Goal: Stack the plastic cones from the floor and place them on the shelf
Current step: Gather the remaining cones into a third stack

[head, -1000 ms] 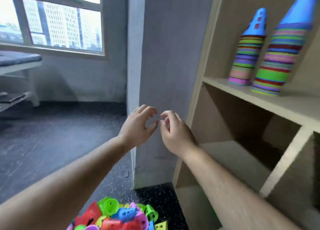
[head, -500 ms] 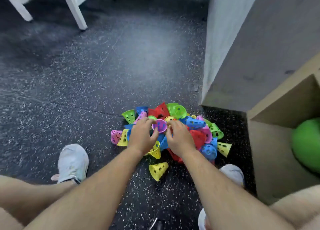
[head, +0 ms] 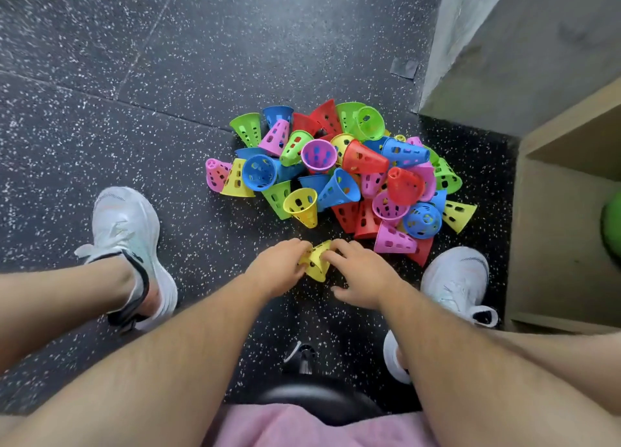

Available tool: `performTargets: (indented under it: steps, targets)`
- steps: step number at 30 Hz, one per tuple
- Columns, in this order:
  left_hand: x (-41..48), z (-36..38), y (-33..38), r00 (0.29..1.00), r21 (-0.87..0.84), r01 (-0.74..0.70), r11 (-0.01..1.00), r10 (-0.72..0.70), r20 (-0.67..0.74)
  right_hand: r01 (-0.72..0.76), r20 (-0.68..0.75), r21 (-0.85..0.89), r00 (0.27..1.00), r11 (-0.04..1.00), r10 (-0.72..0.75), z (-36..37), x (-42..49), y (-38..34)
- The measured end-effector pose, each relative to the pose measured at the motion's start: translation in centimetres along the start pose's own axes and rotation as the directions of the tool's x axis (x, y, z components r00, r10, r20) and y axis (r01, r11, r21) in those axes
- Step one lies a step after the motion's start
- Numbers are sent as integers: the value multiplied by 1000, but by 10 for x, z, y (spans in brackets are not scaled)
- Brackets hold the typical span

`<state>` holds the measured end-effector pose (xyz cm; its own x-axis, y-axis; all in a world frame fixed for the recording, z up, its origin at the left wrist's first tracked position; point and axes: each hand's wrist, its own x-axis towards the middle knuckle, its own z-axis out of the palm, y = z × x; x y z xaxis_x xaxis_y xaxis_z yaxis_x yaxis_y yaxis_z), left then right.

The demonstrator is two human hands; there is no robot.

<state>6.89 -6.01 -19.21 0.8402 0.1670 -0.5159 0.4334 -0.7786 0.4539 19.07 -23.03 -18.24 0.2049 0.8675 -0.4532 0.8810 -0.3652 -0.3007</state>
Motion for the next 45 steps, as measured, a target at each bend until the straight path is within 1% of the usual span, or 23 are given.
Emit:
performTargets:
  steps: [2,4,6,8,9,11,12,14,15,17,19,21,23,24,26,27,29,32,34,36,39,43,45]
  targets:
    - [3,2,2,999,-36,43,998,-43,-10,-10,-10,-42,1000,999,10,4,5,0]
    - [4,3,2,996,-96,75,992,-80,-48,-4,-44,-55,999,998,1,3,11,-3]
    - [1,1,2,986,-195,114,974,-135,-98,15,-85,-25,996,1000,-17,-1,15,-7]
    - [-2,-4,0,965,-327,134,936,-198,-172,20,-141,47,990,999,-13,-6,17,-12]
    - [-4,-6,-1,947,-413,144,899,-246,-205,3,-171,104,985,995,15,-9,17,-15]
    - [-9,-14,-1,907,-620,143,771,-352,-229,-57,-234,239,966,969,114,-18,23,-24]
    - [-12,-18,-1,896,-701,130,701,-385,-219,-85,-259,313,951,946,171,-21,27,-27]
    - [-16,-21,-1,888,-799,122,589,-424,-177,-126,-276,446,922,886,270,-25,37,-35]
    - [-17,-21,0,881,-838,109,535,-442,-167,-128,-277,479,917,869,287,-27,41,-38]
    - [-19,-19,-1,852,-899,62,433,-493,-179,-107,-264,493,927,864,266,-27,46,-44]
    - [-20,-21,-2,837,-917,44,397,-515,-183,-93,-238,490,942,867,235,-28,46,-49]
    - [-20,-23,-5,821,-904,52,424,-534,-203,-68,-269,484,937,872,222,-30,45,-52]
    - [-22,-24,-6,782,-878,79,473,-576,-240,-65,-317,461,920,885,232,-35,48,-51]
    - [-23,-24,-7,761,-869,92,487,-597,-254,-66,-337,417,915,907,222,-37,53,-49]
    - [-26,-23,-10,741,-851,122,510,-617,-264,-83,-383,252,906,964,179,-42,65,-45]
    - [-26,-21,-11,741,-836,143,530,-617,-265,-110,-402,170,900,979,171,-42,71,-44]
    - [-28,-18,-14,742,-807,183,561,-617,-261,-182,-410,72,891,981,195,-42,81,-42]
    - [-26,-15,-19,747,-784,210,585,-613,-257,-264,-352,-18,904,964,241,-38,89,-42]
    - [-24,-13,-23,762,-751,215,625,-588,-270,-271,-331,-43,912,962,242,-35,91,-42]
    - [-22,-10,-27,769,-726,225,650,-576,-277,-237,-354,1,909,972,222,-33,89,-43]
    - [-23,-8,-32,767,-704,249,665,-579,-275,-143,-433,167,878,975,203,-38,83,-45]
    - [-23,-13,-37,770,-693,248,677,-572,-283,-26,-484,388,845,921,227,-50,84,-50]
    - [-21,-20,-40,774,-694,227,683,-560,-297,47,-525,448,822,893,220,-55,90,-54]
